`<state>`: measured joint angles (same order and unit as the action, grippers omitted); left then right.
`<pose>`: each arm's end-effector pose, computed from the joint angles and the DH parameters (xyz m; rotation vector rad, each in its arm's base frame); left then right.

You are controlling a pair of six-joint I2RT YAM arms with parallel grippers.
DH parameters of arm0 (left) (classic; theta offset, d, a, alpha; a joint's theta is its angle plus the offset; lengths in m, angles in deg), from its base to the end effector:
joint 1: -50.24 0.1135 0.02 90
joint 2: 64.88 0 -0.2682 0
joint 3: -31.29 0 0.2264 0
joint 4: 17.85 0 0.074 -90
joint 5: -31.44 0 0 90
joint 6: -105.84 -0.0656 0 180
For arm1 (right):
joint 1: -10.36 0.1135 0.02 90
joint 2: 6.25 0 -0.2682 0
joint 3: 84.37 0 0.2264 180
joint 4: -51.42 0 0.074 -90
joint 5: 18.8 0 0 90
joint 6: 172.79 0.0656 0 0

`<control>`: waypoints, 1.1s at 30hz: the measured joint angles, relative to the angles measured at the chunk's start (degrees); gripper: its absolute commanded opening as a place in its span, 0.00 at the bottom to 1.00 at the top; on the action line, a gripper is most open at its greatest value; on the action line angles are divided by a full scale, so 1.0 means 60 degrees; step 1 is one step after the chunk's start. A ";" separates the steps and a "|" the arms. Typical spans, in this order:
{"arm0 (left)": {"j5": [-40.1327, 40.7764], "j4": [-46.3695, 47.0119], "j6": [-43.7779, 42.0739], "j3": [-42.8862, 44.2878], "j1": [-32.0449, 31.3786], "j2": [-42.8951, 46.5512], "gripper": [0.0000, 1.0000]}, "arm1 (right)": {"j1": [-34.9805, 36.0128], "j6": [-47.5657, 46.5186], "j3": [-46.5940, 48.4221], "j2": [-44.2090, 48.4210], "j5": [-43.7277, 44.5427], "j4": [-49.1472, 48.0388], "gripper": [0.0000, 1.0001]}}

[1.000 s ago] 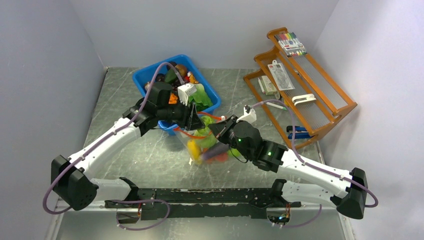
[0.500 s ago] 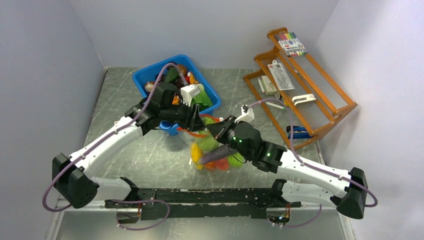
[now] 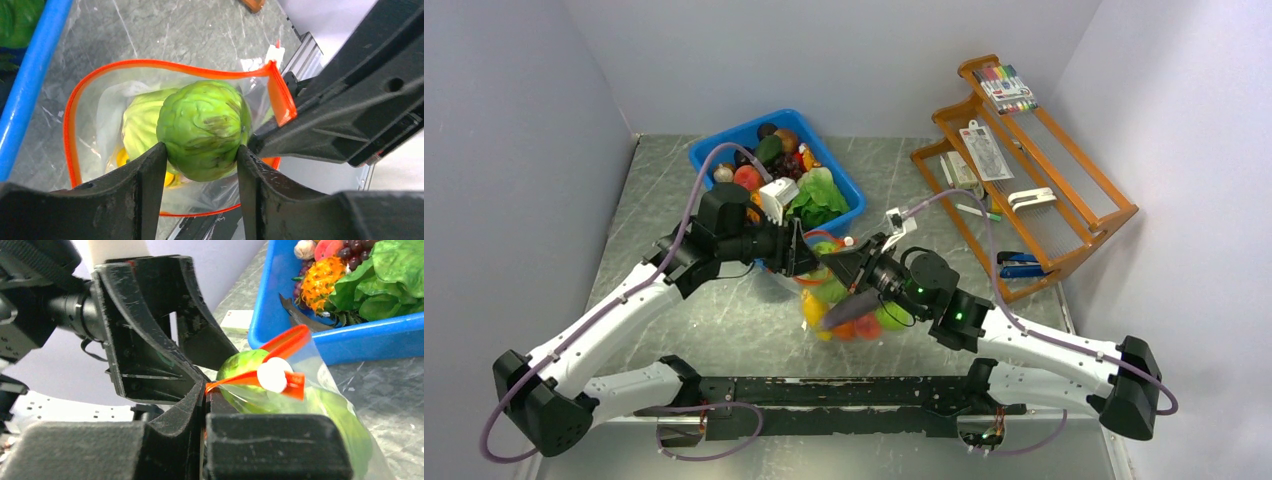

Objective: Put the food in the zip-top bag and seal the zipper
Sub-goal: Place the fake vegetable in the zipper food storage bag.

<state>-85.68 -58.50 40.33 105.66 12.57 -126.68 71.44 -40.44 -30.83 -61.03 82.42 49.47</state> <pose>0.1646 -0.1649 0.3368 0.5651 2.1354 -1.1286 0.1224 0.1952 0.3294 -0.1096 1.7016 1.2452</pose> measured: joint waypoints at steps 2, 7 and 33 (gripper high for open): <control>-0.0007 0.0051 0.0080 -0.0168 -0.0004 -0.0084 0.60 | -0.0022 -0.0255 -0.0120 -0.0022 -0.0277 -0.0171 0.00; 0.0288 -0.0193 0.0127 -0.0222 0.0000 -0.0149 0.84 | -0.0044 -0.0612 -0.0157 -0.0047 -0.0776 -0.0492 0.00; 0.0674 -0.1934 -0.0120 0.1144 -0.0073 0.1902 0.81 | -0.0459 -0.1785 -0.0302 0.0259 -0.1523 -0.1191 0.00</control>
<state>-81.63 -70.10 39.61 112.53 12.13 -115.27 68.69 -51.15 -32.64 -59.48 73.29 42.32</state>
